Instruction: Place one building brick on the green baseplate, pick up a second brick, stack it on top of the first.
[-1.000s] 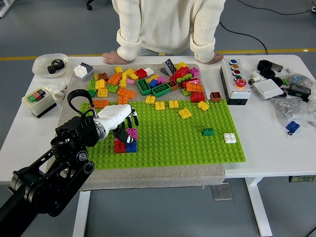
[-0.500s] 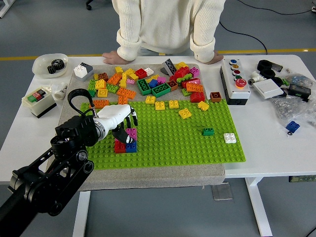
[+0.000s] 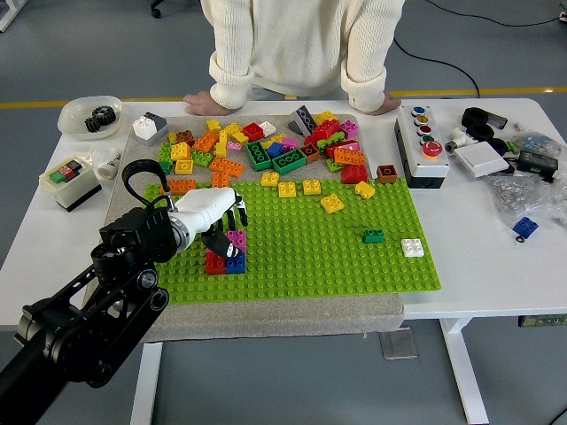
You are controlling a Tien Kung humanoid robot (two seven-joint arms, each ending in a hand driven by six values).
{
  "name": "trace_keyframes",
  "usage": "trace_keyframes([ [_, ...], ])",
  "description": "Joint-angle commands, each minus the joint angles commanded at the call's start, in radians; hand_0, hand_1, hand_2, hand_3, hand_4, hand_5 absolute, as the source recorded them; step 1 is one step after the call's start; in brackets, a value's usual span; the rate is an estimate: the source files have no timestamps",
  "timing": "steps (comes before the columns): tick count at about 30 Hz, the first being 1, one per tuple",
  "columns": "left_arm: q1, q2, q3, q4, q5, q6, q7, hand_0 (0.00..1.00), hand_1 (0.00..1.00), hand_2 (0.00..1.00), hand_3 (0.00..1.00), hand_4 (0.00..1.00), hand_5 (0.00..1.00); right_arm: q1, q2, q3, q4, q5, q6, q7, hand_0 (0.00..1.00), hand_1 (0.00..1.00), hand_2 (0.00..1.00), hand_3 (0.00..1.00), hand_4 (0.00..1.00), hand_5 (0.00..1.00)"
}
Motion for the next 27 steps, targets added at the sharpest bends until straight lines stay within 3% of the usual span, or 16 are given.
trace_keyframes([
  [11,-0.001,-0.002,0.004,0.007,0.008,0.014,-0.003,0.501,0.431,0.451,0.519,0.953,0.002,0.000,0.000,-0.002,0.000,0.000,0.000,0.000,0.740,0.640,0.710,0.592,0.831,0.412],
  [27,-0.001,0.004,-0.007,-0.024,0.016,0.000,0.003,0.504,0.431,0.448,0.509,0.977,0.002,0.000,0.001,-0.006,0.000,0.000,0.001,0.001,0.740,0.640,0.711,0.592,0.831,0.411],
])
